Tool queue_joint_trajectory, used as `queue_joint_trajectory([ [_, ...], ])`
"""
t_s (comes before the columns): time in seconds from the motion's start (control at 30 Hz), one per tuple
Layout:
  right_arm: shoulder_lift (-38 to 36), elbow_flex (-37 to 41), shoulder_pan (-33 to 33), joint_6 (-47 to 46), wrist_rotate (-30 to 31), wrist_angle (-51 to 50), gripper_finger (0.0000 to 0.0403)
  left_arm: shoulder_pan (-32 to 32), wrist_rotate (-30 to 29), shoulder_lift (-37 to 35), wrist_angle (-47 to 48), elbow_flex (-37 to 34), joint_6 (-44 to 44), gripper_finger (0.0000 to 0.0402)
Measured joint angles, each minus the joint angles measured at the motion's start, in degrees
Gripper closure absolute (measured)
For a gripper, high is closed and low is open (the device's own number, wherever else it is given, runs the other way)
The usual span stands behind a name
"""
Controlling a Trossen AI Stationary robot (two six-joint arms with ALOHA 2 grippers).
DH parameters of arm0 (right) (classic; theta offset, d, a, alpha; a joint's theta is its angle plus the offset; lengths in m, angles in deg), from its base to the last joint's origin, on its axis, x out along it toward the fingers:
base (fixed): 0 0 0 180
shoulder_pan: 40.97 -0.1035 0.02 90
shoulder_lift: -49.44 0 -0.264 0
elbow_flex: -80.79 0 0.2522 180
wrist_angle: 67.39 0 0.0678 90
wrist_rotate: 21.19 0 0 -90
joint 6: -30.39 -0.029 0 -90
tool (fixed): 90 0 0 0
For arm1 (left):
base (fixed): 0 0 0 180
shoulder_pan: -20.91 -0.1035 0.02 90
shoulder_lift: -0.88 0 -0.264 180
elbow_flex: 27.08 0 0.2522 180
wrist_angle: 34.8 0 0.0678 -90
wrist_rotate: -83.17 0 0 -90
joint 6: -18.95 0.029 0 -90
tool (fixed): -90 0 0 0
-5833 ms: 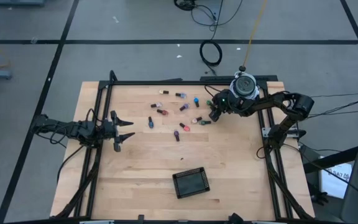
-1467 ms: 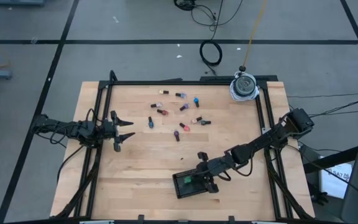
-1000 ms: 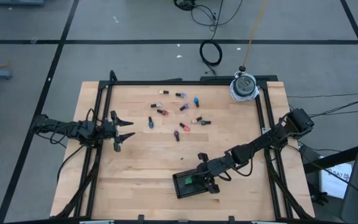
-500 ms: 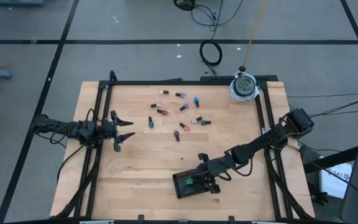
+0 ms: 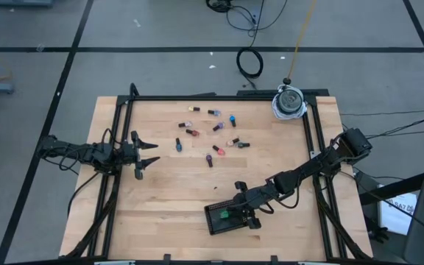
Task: Pick & Place Nail Polish
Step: Put the green nail polish bottle into the black bin, then put the dark green nail polish bottle into the black bin
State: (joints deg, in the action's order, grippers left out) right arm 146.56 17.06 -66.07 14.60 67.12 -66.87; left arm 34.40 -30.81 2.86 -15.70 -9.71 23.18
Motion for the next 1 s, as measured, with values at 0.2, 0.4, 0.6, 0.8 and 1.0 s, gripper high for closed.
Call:
queue_joint_trajectory([
  [0.2,0.0,0.0,0.0,0.0,0.0,0.0,0.0351,0.0,0.0,0.0,0.0,0.0,0.0,0.0188],
  [0.4,0.0,0.0,0.0,0.2,0.3,1.1,0.0337,0.0,0.0,0.0,0.0,0.0,0.0,0.0188],
  [0.6,0.0,0.0,0.0,0.0,0.6,1.2,0.0295,0.0,0.0,0.0,0.0,0.0,0.0,0.0188],
  [0.8,0.0,0.0,0.0,0.0,1.9,1.2,0.0266,0.0,0.0,0.0,0.0,0.0,0.0,0.0188],
  [1.0,-0.3,0.0,0.0,3.0,3.4,2.1,0.0266,0.0,0.0,0.0,0.0,0.0,0.0,0.0188],
])
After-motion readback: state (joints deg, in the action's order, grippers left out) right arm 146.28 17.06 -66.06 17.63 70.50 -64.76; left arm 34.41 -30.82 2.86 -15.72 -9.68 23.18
